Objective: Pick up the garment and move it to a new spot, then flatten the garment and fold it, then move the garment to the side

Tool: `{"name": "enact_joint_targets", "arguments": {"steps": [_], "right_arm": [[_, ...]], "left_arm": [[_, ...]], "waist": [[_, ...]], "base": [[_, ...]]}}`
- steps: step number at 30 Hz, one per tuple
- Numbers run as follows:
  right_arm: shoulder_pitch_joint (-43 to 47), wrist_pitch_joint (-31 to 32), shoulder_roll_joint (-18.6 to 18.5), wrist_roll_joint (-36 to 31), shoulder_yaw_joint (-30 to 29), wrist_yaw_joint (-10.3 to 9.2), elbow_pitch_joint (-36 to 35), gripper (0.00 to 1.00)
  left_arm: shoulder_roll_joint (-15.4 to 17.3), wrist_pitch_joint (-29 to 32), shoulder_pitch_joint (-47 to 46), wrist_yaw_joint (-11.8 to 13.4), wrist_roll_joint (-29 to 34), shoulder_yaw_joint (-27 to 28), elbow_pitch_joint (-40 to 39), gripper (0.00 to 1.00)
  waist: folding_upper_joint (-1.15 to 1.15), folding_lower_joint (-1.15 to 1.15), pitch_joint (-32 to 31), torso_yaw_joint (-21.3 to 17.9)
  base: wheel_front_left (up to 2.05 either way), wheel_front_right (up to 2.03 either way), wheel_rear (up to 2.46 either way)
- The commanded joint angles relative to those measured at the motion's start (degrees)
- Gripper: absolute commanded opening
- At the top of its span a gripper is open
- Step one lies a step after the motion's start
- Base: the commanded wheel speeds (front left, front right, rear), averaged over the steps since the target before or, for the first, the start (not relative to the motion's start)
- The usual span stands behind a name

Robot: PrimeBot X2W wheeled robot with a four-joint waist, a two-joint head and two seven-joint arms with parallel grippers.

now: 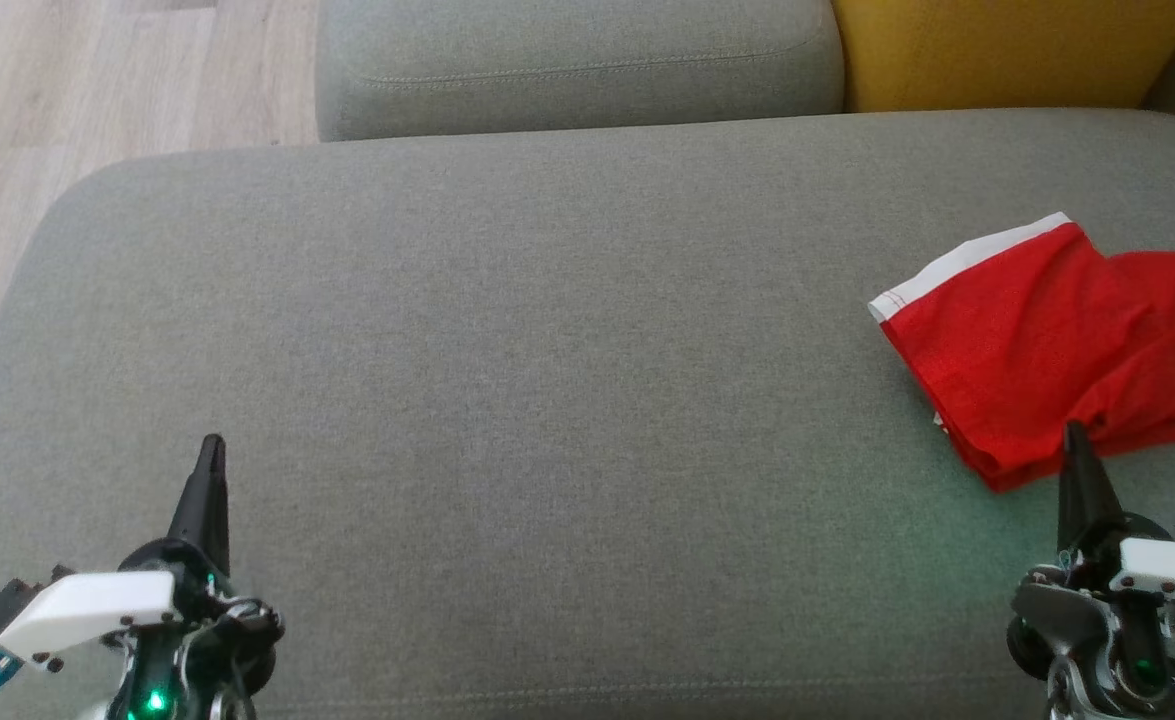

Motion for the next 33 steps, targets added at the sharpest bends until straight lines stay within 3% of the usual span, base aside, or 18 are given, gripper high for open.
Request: {"name": "enact_joint_targets", "arguments": {"steps": [1,33], "right_arm": [[-3.0,0.4,-0.4,1.5,1.0,-0.04,-1.6,0.0],[-3.0,0.3,-0.4,1.5,1.0,-0.04,-1.6,0.0]], "left_arm": [[0.2,0.5,-3.2,-0.5,-1.2,2.5,-1.5,0.0],[-0.1,0.8,-3.3,-0.5,-0.9,2.9,-1.4,0.0]], "waist": [[0.0,0.0,0.0,0.0],[0.0,0.0,0.0,0.0]], "base": [[0.0,0.0,0.0],[0.0,0.0,0.0]]}}
